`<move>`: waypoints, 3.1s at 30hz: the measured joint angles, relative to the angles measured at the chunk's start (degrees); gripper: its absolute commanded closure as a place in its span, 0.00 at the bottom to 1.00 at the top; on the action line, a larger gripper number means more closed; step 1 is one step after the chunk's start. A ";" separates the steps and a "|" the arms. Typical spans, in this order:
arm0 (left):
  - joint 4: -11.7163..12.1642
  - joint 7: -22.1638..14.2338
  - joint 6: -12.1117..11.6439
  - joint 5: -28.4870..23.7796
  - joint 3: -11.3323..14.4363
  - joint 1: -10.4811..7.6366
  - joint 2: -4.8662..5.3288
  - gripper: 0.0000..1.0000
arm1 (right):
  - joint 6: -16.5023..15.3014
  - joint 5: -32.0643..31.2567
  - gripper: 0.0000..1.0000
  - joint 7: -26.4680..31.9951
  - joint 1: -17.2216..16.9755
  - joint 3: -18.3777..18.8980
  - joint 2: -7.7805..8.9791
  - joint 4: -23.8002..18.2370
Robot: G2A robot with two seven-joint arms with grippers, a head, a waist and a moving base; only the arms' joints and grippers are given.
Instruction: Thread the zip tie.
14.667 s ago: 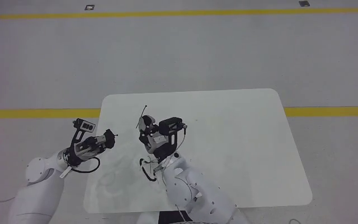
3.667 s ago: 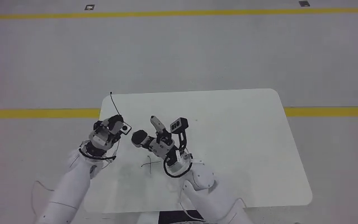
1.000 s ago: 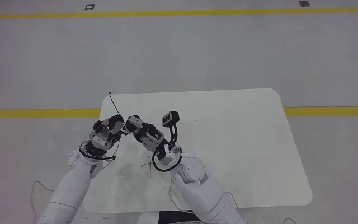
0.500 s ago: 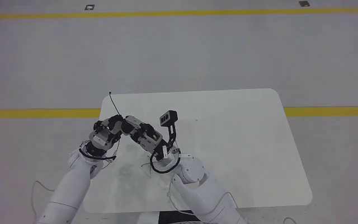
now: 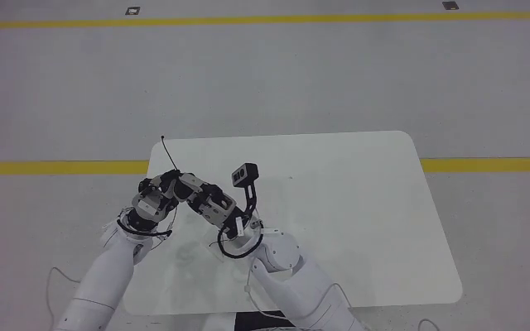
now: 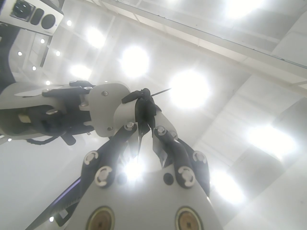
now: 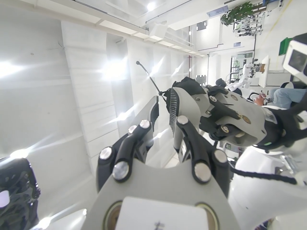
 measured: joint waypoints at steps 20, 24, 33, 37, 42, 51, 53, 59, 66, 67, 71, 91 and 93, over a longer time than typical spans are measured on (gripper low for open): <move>0.00 0.00 0.00 0.00 0.00 0.00 0.00 1.00 | 0.00 -0.06 1.00 -0.33 -0.11 0.20 0.01 0.70; 0.00 0.00 0.00 0.00 0.00 0.00 0.00 1.00 | 0.00 0.02 1.00 -0.29 -0.06 0.30 -0.06 1.33; 0.00 0.00 0.00 0.00 0.00 0.00 0.00 1.00 | 0.00 -0.29 1.00 -0.74 0.14 0.62 -0.27 2.84; 0.00 0.00 0.00 0.00 0.00 0.00 0.00 1.00 | 0.00 -0.73 1.00 -1.29 0.12 1.05 -0.36 3.58; 0.00 0.00 0.00 0.00 0.00 0.00 0.00 1.00 | 0.00 -1.46 1.00 -2.38 0.12 1.45 -0.49 5.07; 0.00 0.00 0.00 0.00 0.00 0.00 0.00 1.00 | 0.00 -0.91 1.00 -2.81 0.41 2.11 -0.86 7.76; 0.00 0.00 0.00 0.00 0.00 0.00 0.00 1.00 | 0.00 -0.72 1.00 -2.97 0.50 2.27 -0.95 8.38; 0.00 0.00 0.00 0.00 0.00 0.00 0.00 1.00 | 0.00 -0.76 1.00 -3.55 0.51 2.90 -1.12 9.58; 0.00 0.00 0.00 0.00 0.00 0.00 0.00 1.00 | 0.00 -0.50 0.00 -4.25 -0.79 4.40 -0.87 8.53; 0.00 0.00 0.00 0.00 0.00 0.00 0.00 1.00 | 0.00 -0.45 0.00 -4.63 -1.07 4.73 -0.80 8.08; 0.00 0.00 0.00 0.00 0.00 0.00 0.00 1.00 | 0.00 -0.60 0.00 -4.95 -2.76 6.86 -0.44 5.77; -4.58 -4.16 3.31 -0.22 0.11 3.54 -7.37 1.00 | 0.00 -2.12 0.00 -3.70 -7.31 12.42 -0.05 1.15; -4.53 -4.17 3.31 -0.22 -0.31 3.68 -8.17 1.00 | 0.00 -2.24 0.00 -3.65 -7.22 12.23 -0.04 1.21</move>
